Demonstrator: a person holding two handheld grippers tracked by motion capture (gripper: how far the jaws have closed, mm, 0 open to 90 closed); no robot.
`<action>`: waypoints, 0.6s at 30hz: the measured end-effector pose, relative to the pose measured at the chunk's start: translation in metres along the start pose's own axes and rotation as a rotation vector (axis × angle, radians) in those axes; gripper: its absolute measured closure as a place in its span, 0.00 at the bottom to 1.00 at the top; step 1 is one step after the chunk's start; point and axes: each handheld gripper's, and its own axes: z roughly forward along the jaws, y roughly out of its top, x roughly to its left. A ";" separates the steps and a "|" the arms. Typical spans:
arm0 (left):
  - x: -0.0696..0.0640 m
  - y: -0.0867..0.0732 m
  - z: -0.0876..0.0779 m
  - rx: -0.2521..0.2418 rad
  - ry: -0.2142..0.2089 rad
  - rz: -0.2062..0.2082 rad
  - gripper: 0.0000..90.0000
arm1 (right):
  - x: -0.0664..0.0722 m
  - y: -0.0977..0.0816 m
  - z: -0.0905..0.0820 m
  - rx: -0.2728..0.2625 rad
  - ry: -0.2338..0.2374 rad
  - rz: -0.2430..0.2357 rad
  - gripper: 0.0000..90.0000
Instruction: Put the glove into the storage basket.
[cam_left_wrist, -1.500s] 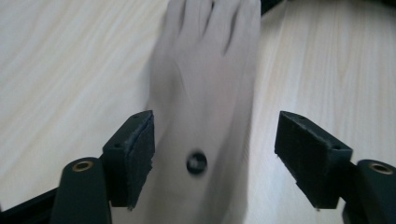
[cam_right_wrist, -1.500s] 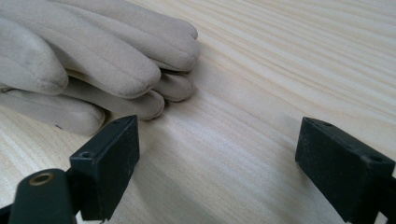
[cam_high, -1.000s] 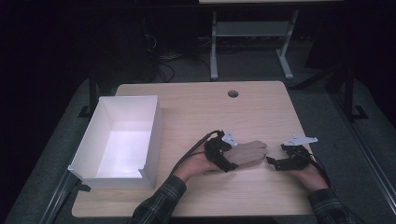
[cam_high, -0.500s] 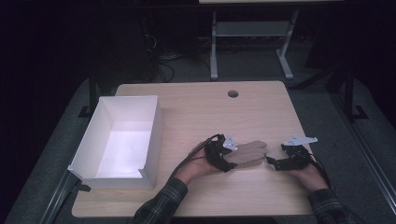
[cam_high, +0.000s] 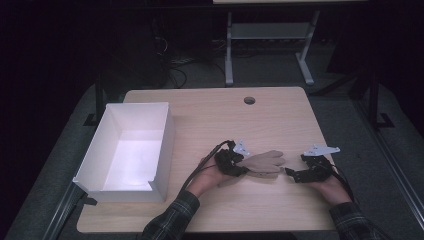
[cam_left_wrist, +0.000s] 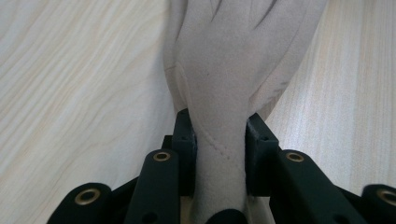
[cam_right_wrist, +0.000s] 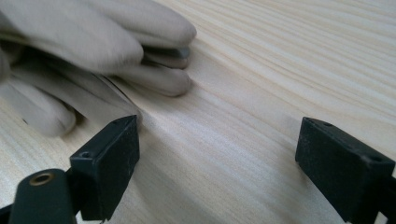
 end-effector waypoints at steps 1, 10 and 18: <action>0.002 0.000 -0.003 0.011 -0.003 -0.001 0.78 | 0.000 0.000 0.000 0.000 0.000 0.000 0.14; 0.011 0.003 -0.028 -0.021 -0.003 -0.104 0.79 | 0.000 0.000 0.000 0.000 0.000 0.001 0.14; 0.016 0.013 -0.063 -0.095 -0.007 -0.192 0.79 | 0.000 0.000 0.000 0.000 0.000 0.002 0.14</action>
